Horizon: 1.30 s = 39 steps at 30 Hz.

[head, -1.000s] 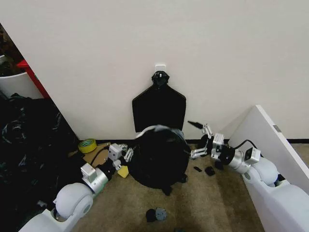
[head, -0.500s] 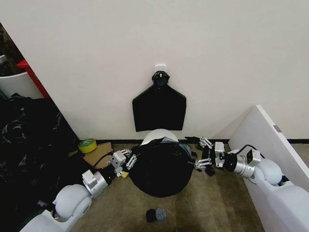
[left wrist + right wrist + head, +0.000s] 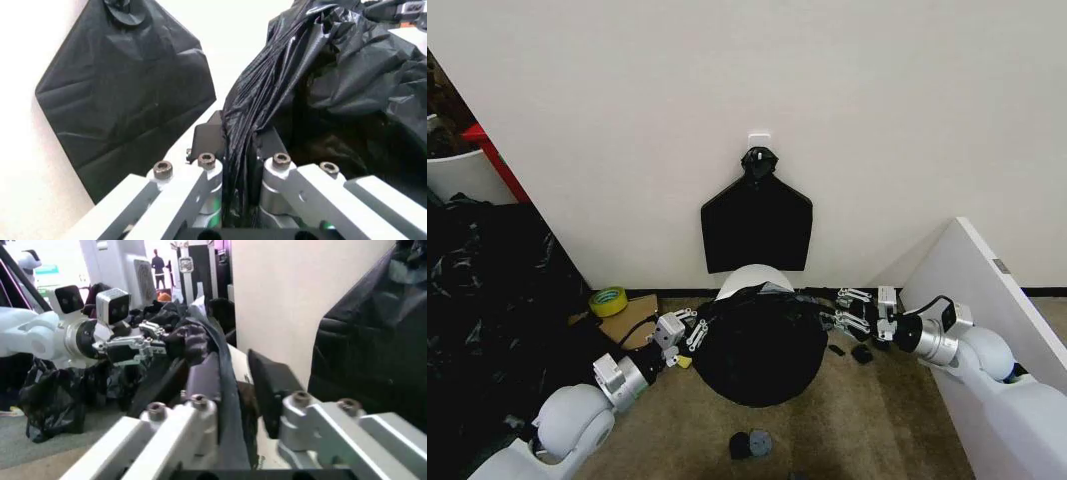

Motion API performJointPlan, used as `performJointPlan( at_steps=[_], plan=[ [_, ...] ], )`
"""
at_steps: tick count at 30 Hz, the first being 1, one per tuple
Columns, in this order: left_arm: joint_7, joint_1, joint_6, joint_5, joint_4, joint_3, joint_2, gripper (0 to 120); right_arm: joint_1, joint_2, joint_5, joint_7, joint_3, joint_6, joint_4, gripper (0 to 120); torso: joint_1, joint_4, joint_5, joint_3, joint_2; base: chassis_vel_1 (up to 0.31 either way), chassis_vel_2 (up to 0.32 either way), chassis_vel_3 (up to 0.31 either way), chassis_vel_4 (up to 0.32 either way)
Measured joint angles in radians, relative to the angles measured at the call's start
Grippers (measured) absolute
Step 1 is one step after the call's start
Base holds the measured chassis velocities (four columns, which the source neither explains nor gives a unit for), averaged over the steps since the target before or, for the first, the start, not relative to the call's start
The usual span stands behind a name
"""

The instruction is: Place the garbage bag over the trash bin.

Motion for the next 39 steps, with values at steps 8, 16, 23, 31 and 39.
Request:
performJointPlan(
  at_steps=[8, 16, 23, 31, 39],
  plan=[
    [0.002, 0.01, 0.0, -0.002, -0.015, -0.007, 0.0, 5, -0.002, -0.001, -0.018, 0.004, 0.012, 0.004, -0.001, 0, 0.0, -0.0001, 0.0, 0.0, 0.0, 0.0, 0.0, 0.0, 0.0],
    [0.038, 0.018, -0.005, -0.004, -0.031, -0.007, -0.002, 5, 0.003, 0.012, -0.031, 0.121, -0.015, 0.07, 0.002, 0, 0.0, -0.0002, 0.0, 0.0, 0.0, 0.0, 0.0, 0.0, 0.0],
    [0.116, 0.026, -0.02, 0.001, -0.034, -0.006, -0.005, 5, 0.011, 0.05, -0.114, 0.287, -0.063, 0.135, 0.002, 0, 0.0, 0.0, 0.0, 0.0, 0.0, 0.0, 0.0, 0.0, 0.0],
    [0.132, 0.006, -0.023, -0.019, -0.032, -0.011, -0.01, 5, 0.008, 0.075, -0.272, 0.344, -0.065, 0.185, -0.044, 0, 0.0, -0.0001, 0.0001, 0.0, 0.0, 0.0, 0.0, 0.0, 0.0],
    [0.049, -0.017, 0.024, -0.153, -0.013, -0.022, -0.028, 5, -0.039, 0.106, -0.268, 0.62, -0.055, 0.295, 0.026, 16, 0.0, 0.0, 0.0001, 0.0, 0.0, 0.0, 0.0, 0.0, 0.0]
  ],
)
